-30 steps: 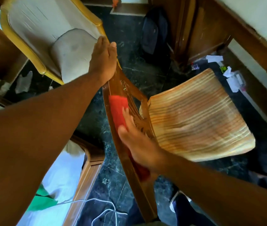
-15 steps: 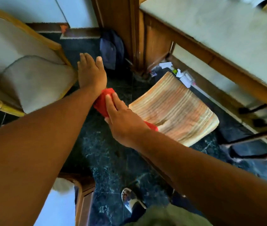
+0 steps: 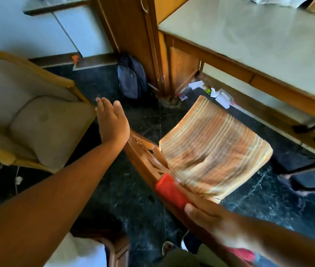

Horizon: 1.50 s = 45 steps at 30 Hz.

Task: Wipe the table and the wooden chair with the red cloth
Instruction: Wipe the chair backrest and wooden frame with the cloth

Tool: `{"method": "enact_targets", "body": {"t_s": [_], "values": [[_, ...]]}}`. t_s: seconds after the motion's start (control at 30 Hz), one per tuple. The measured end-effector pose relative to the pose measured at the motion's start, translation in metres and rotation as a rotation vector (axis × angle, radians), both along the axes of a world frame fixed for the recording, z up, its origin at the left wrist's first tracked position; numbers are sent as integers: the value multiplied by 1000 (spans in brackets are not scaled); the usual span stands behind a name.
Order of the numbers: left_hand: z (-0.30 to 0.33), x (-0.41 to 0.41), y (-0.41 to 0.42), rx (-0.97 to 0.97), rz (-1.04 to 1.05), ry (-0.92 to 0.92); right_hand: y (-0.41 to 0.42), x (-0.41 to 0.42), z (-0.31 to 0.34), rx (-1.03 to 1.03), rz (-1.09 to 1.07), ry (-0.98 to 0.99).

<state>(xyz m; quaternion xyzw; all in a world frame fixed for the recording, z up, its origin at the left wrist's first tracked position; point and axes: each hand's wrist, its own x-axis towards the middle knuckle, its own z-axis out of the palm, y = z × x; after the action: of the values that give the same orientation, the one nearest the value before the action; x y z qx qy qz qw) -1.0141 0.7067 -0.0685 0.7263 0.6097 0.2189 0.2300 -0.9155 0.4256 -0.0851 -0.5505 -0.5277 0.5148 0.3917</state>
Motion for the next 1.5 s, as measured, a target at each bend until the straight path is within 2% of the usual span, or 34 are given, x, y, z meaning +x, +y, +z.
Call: {"method": "enact_targets", "body": {"t_s": [0.17, 0.27, 0.33, 0.43, 0.5, 0.57, 0.67, 0.73, 0.8, 0.9, 0.97, 1.1, 1.33, 1.43, 1.5], "values": [[-5, -10, 5, -30, -62, -87, 118, -15, -5, -181, -14, -11], [-2, -29, 17, -37, -258, 73, 143, -17, -21, -144, -39, 43], [9, -40, 37, 72, -424, 229, 121, -8, -34, -154, -29, 49], [28, -38, 73, 336, -840, 480, 74, 9, -64, -231, -10, 80], [32, -26, 89, 361, -1106, 576, 61, 12, -76, -342, -68, 116], [30, -19, 94, 350, -1240, 599, 64, 6, -79, -399, -238, 217], [26, -19, 99, 338, -1230, 567, 103, -4, -77, -397, -531, 369], [25, -19, 100, 326, -1223, 516, 137, -3, -79, -353, -600, 317], [24, -17, 103, 301, -1238, 474, 173, -2, -75, -244, -497, 174], [23, -15, 106, 302, -1273, 454, 203, 2, -94, -86, -67, -233], [21, -15, 108, 304, -1287, 442, 211, 9, -107, -101, 54, -396], [19, -16, 108, 318, -1298, 407, 216, 14, -117, 28, 143, -394], [18, -15, 103, 347, -1280, 400, 227, 30, -118, 220, 279, -667], [19, -16, 103, 361, -1278, 426, 228, 36, -113, 224, 294, -648], [19, -16, 103, 352, -1274, 448, 212, 41, -114, 137, 348, -591]]}}
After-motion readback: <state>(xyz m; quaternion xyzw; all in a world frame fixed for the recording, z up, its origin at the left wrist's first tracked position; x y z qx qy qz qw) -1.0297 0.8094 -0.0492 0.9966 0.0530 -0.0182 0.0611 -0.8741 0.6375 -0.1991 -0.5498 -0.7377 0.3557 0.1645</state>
